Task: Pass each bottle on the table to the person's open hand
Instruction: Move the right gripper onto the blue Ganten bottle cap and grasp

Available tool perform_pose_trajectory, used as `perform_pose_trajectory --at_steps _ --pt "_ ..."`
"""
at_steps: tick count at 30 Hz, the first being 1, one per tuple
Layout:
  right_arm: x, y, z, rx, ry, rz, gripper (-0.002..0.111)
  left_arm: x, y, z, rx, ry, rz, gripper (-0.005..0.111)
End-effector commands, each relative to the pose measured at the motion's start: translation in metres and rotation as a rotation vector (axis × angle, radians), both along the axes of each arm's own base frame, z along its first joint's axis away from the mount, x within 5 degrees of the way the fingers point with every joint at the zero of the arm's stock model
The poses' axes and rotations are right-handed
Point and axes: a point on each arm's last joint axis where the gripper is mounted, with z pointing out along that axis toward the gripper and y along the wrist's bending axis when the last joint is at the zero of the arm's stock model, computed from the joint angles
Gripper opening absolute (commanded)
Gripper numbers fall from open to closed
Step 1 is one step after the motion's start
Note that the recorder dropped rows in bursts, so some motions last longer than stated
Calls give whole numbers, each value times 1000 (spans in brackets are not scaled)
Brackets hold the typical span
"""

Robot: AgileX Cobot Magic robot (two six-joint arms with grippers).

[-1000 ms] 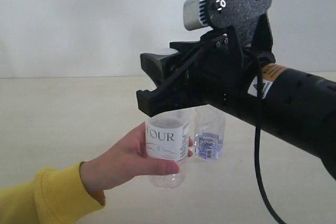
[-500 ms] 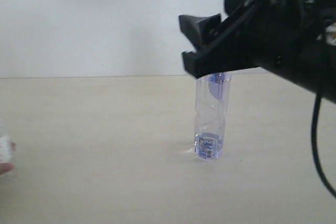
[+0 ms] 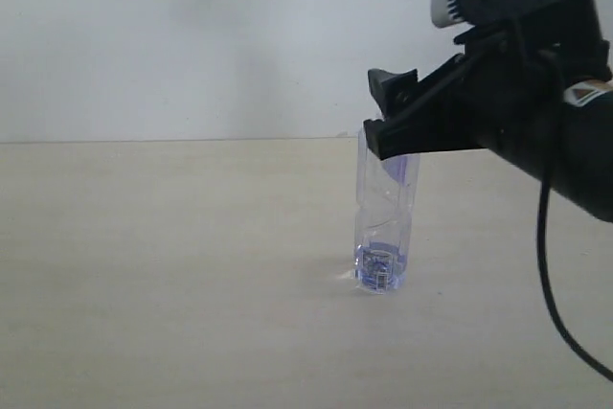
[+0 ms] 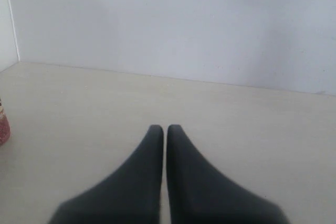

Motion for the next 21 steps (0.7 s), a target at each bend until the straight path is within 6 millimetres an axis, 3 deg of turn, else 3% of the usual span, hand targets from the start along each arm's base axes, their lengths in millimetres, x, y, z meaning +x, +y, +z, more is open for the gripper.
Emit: perform_pose_trajectory --at_steps 1,10,17,21 --pt "14 9 -18 6 -36 -14 79 0 0 1 6 -5 3 4" --pt "31 18 -47 21 -53 -63 79 0 0 1 6 -5 3 4" --pt "47 7 -52 133 -47 -50 79 0 0 1 6 -5 3 4" --pt "51 0 -54 110 -27 -46 79 0 0 1 6 -5 3 4"
